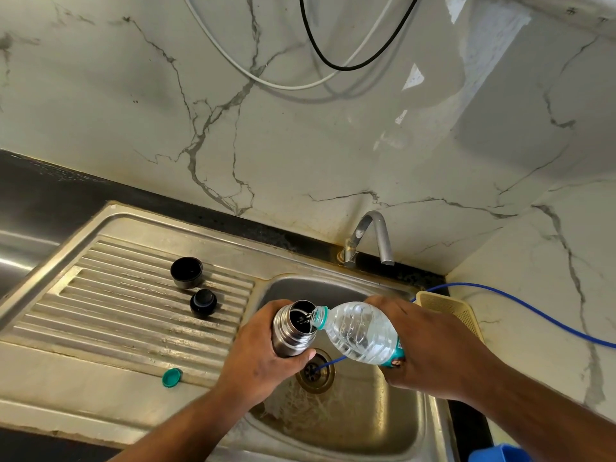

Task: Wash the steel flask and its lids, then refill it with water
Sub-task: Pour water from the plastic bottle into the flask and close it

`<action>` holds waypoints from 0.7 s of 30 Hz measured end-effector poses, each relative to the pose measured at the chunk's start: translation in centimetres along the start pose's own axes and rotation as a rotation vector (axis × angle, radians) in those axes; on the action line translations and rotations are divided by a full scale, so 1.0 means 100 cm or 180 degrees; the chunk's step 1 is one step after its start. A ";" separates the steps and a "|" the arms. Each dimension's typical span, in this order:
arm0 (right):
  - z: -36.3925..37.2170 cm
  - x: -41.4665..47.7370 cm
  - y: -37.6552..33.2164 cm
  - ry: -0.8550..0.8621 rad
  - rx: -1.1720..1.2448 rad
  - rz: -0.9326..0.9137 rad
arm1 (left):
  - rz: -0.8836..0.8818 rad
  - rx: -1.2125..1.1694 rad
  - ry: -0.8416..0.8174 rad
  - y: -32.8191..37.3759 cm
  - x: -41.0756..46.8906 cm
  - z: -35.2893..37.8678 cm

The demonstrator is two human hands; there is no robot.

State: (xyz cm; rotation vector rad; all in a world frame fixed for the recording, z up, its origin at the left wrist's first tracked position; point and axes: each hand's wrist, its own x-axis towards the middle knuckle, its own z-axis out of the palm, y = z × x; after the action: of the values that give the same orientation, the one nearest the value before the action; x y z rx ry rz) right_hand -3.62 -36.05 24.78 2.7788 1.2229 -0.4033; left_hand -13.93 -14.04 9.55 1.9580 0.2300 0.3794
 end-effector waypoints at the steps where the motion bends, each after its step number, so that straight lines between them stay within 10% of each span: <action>1: 0.000 0.000 0.000 0.0009 0.0008 -0.0008 | 0.0000 -0.0001 -0.0004 0.000 0.000 0.000; 21: 0.003 0.004 -0.011 -0.0124 -0.0026 -0.0067 | -0.0163 -0.0027 0.0012 -0.002 -0.012 -0.010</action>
State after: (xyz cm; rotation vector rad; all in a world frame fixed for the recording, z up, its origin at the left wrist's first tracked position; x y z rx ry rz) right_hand -4.19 -35.06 24.43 2.7401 1.2433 -0.4507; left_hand -15.37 -13.55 9.56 1.9395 0.2800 0.3502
